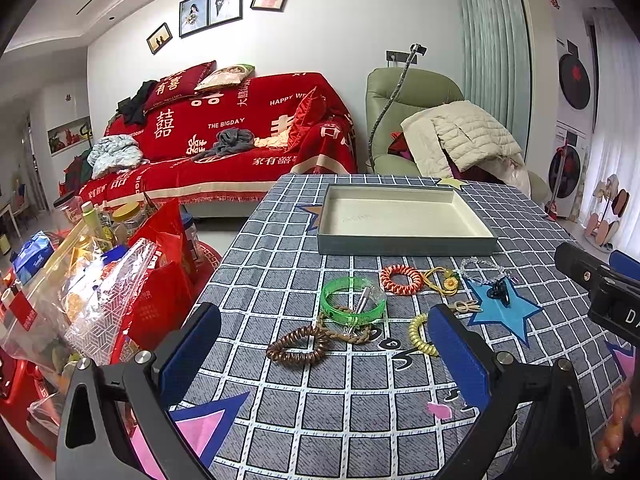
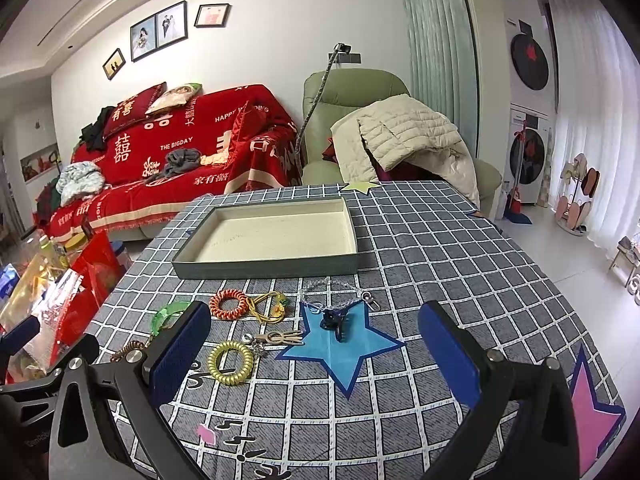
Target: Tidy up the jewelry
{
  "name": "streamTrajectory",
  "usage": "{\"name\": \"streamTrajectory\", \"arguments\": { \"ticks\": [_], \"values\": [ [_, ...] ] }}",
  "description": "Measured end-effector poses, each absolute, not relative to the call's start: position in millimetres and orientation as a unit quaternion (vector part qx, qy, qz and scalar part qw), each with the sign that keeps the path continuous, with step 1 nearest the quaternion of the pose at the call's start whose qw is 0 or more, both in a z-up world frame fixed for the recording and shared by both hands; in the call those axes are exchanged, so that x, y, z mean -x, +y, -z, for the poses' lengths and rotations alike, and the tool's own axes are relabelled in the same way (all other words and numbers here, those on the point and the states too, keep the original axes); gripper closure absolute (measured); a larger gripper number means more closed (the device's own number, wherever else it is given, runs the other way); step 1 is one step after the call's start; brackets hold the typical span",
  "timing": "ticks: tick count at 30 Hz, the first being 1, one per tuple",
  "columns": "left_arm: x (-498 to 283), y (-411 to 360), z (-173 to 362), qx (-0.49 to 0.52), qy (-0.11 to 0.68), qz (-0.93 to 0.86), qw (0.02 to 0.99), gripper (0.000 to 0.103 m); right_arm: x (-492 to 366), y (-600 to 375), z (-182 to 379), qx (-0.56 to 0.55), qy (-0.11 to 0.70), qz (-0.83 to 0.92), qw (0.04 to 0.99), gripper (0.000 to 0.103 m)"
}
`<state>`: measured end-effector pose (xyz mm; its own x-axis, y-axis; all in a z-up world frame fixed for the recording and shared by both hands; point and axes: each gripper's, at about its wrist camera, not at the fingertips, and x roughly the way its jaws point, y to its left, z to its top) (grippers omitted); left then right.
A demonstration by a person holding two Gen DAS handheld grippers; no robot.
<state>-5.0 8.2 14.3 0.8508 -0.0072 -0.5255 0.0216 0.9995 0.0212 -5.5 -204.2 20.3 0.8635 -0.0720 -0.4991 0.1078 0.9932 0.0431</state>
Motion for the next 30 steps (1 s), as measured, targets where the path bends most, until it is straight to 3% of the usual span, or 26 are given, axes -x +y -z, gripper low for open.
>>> {"name": "streamTrajectory", "arguments": {
  "ticks": [30],
  "values": [
    [2.6,6.1,-9.4,-0.015,0.283,0.009,0.959,0.000,4.5,-211.8,-17.0,-0.044,0.260,0.053,0.963,0.000]
  ]
}}
